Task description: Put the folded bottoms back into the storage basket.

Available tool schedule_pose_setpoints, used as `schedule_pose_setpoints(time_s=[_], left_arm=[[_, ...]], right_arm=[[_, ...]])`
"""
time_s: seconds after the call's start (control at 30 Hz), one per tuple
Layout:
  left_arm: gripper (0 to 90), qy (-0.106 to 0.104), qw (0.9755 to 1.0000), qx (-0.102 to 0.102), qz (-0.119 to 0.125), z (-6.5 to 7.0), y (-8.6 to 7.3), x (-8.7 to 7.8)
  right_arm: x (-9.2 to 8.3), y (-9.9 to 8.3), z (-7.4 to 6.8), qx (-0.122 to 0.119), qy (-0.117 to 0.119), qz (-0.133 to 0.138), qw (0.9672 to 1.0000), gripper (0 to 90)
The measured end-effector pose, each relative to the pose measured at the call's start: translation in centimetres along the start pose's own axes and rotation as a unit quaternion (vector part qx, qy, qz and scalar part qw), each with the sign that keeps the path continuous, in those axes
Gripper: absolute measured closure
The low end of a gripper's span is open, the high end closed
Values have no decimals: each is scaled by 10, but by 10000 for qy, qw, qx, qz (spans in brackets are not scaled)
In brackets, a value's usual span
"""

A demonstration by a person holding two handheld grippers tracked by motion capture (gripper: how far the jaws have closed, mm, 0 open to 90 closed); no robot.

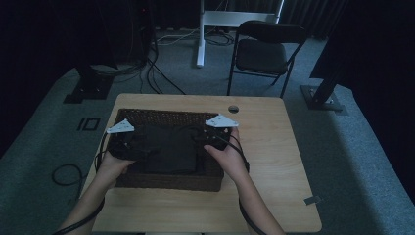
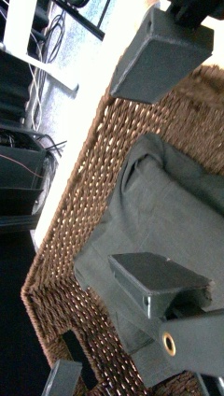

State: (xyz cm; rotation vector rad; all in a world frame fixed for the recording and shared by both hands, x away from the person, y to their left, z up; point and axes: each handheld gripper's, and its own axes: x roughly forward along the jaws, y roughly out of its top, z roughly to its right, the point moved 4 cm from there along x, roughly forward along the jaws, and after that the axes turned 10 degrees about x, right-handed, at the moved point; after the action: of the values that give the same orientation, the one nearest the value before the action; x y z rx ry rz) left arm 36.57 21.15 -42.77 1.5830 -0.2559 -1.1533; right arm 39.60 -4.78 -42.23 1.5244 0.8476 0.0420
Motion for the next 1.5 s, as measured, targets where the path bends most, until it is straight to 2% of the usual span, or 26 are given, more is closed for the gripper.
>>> schedule_pose_setpoints(time_s=[0.17, 0.23, 0.3, 0.33, 0.4, 0.57, 0.67, 0.7, 0.73, 0.8, 0.83, 0.9, 1.1, 1.13, 1.23, 1.27, 1.5], left_arm=[[90, 60, 10000, 7, 2, 4, 0, -4], [90, 14, 10000, 34, 13, 6, -1, -5], [90, 14, 10000, 88, -1, 9, -1, -6], [90, -17, 9998, 178, -15, 14, -3, -7], [91, -69, 9997, 235, -3, 17, -3, -9], [91, -58, 9995, 314, 57, 22, -5, -14], [94, -69, 9992, 372, 96, 27, -10, -20], [94, -69, 9992, 372, 96, 27, -10, -20], [94, -43, 9991, 415, 98, 30, -12, -23], [94, -17, 9990, 430, 107, 31, -15, -25], [95, -17, 9990, 430, 107, 31, -15, -25], [95, 8, 9989, 451, 124, 33, -18, -28], [95, 30, 9982, 552, 252, 42, -21, -37], [95, 7, 9980, 565, 294, 45, -23, -40], [95, 44, 9976, 622, 292, 48, -25, -43], [95, 24, 9975, 638, 302, 50, -26, -44], [95, 18, 9964, 732, 418, 65, -36, -52]], right_arm=[[-13, 0, 14, 12, -124, 83, 9999, 165], [-18, 0, 20, 7, -176, 95, 9998, 165], [-21, -1, 23, 37, -184, 107, 9998, 165], [-26, -3, 29, 48, -240, 123, 9996, 165], [-29, -5, 34, 56, -272, 134, 9995, 165], [-37, -9, 46, 151, -356, 174, 9991, 165], [-44, -18, 57, 160, -449, 148, 9988, 165], [-44, -18, 57, 160, -449, 148, 9988, 165], [-49, -23, 65, 166, -515, 126, 9985, 164], [-53, -27, 72, 207, -577, 141, 9980, 165], [-53, -27, 72, 207, -577, 141, 9980, 165], [-60, -34, 83, 268, -661, 132, 9974, 165], [-70, -46, 98, 347, -803, 163, 9960, 163], [-75, -52, 105, 376, -851, 148, 9956, 155], [-76, -54, 107, 378, -848, 135, 9956, 156], [-82, -61, 114, 389, -858, 122, 9955, 156], [-94, -76, 125, 420, -899, 134, 9950, 150]])
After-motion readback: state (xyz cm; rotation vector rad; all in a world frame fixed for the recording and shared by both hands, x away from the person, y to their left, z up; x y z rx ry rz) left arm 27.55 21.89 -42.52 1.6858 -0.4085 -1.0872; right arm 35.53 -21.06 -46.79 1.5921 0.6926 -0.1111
